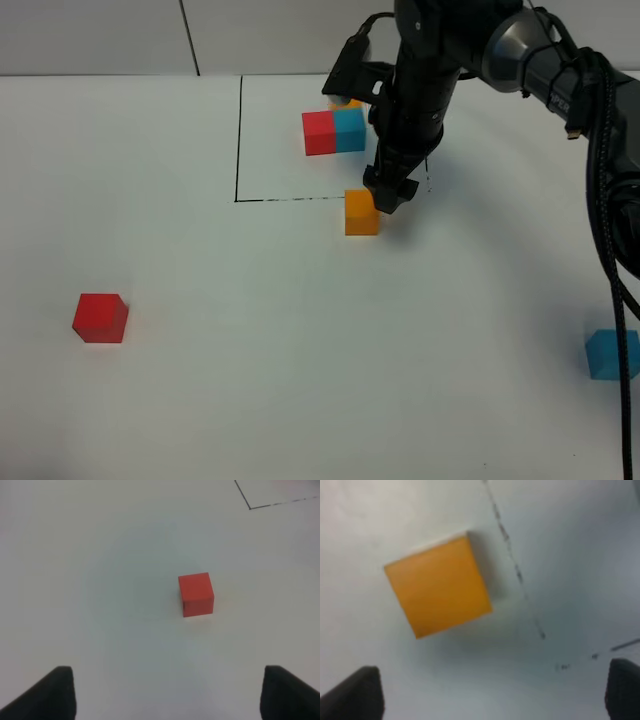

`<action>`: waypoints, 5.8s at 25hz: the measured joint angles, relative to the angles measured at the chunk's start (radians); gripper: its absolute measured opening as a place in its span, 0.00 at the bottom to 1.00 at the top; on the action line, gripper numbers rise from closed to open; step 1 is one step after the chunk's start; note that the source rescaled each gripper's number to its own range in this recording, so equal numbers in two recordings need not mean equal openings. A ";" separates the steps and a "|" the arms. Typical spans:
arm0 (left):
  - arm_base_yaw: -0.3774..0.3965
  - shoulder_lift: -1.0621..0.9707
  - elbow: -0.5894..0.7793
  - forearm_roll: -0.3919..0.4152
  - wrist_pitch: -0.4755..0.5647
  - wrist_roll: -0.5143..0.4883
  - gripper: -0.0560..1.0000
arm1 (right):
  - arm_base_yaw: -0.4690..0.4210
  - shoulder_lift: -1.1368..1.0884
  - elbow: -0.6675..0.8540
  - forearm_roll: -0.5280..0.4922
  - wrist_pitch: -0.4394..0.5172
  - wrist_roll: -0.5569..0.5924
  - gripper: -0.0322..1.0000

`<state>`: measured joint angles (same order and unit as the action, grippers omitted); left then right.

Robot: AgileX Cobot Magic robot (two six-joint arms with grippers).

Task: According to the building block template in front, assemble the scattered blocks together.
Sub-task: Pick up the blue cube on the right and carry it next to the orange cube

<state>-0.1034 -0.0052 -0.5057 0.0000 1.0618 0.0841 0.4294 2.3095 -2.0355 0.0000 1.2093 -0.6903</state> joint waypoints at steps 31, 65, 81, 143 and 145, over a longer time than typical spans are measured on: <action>0.000 0.000 0.000 0.000 0.000 0.000 0.72 | -0.106 -0.909 1.239 -0.105 -0.455 0.779 0.78; 0.000 0.000 0.000 0.000 0.000 0.000 0.72 | -0.291 -0.955 1.444 -0.049 -0.580 0.874 0.77; 0.000 0.000 0.000 0.000 0.000 0.000 0.72 | -0.423 -0.817 1.445 0.022 -0.642 0.685 0.89; 0.000 0.000 0.000 0.000 0.000 0.000 0.72 | 0.223 -0.426 0.861 -0.048 -0.439 1.343 0.04; 0.000 0.000 0.000 0.000 0.000 0.000 0.72 | 0.241 -0.368 0.789 -0.049 -0.419 1.346 0.04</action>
<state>-0.1034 -0.0052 -0.5057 0.0000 1.0618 0.0841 0.6703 1.9416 -1.2466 -0.0489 0.7901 0.6561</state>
